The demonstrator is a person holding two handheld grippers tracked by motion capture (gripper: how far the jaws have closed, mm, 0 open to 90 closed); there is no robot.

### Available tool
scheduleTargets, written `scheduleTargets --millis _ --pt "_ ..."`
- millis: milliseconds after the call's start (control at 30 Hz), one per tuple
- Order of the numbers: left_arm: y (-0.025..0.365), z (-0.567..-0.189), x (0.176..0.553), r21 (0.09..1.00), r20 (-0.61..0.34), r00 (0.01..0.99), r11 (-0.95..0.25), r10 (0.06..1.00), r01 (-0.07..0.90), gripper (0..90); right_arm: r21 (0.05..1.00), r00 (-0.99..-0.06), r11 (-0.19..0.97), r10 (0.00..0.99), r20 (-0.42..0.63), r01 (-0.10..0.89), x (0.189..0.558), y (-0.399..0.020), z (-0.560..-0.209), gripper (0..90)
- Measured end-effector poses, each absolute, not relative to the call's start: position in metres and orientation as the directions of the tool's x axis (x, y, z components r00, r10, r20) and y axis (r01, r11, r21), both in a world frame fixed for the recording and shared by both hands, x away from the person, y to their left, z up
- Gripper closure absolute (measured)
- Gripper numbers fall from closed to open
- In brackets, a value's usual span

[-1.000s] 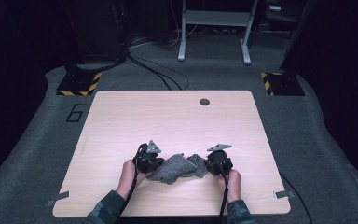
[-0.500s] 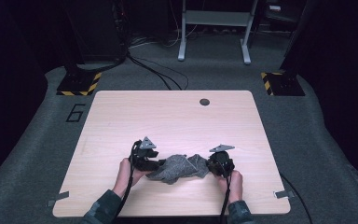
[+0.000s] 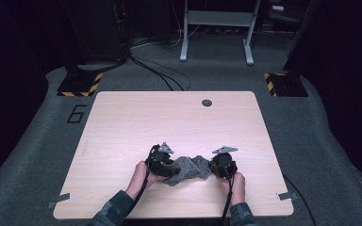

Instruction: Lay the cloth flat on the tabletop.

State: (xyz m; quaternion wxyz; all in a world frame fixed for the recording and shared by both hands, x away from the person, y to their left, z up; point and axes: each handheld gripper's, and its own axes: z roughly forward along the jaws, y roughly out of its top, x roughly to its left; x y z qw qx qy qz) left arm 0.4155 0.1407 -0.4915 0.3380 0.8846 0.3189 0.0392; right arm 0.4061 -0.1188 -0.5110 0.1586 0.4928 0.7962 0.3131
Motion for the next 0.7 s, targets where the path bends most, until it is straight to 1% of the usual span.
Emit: scheduleTargets --millis 33,100,133,200,333,467,567,633,700 --pt "0.141 -0.493 0.414 0.622 -0.146 0.793 -0.569 0.591 0.538 62.6 0.655 -0.465 0.321 0.884 0.052 0.684 0.406 -0.119 -0.511 84.5" --pt "0.142 -0.494 0.413 0.626 -0.141 0.799 -0.573 0.585 0.529 75.7 0.654 -0.462 0.32 0.885 0.051 0.686 0.406 -0.118 -0.511 85.9" --pt "0.143 -0.494 0.412 0.631 -0.132 0.802 -0.575 0.583 0.521 79.5 0.655 -0.465 0.323 0.884 0.05 0.683 0.406 -0.118 -0.511 86.2" --pt "0.145 -0.493 0.41 0.647 -0.125 0.791 -0.555 0.599 0.523 82.8 0.661 -0.464 0.321 0.885 0.046 0.679 0.404 -0.117 -0.512 86.8" --pt "0.158 -0.49 0.408 0.694 -0.085 0.76 -0.508 0.644 0.509 84.4 0.668 -0.465 0.326 0.885 0.034 0.669 0.402 -0.117 -0.513 87.5" --pt "0.174 -0.487 0.408 0.728 -0.076 0.714 -0.451 0.696 0.517 84.7 0.666 -0.47 0.328 0.882 0.037 0.67 0.402 -0.118 -0.512 87.5" --pt "0.187 -0.485 0.409 0.735 -0.044 0.692 -0.446 0.721 0.511 84.8 0.666 -0.472 0.329 0.881 0.04 0.67 0.402 -0.119 -0.512 87.5" --pt "0.192 -0.485 0.409 0.738 -0.052 0.678 -0.429 0.734 0.521 84.7 0.669 -0.47 0.329 0.882 0.034 0.667 0.402 -0.118 -0.513 87.5" --pt "0.2 -0.487 0.409 0.736 -0.04 0.666 -0.429 0.745 0.524 84.7 0.671 -0.472 0.335 0.881 0.025 0.661 0.401 -0.118 -0.513 87.4"
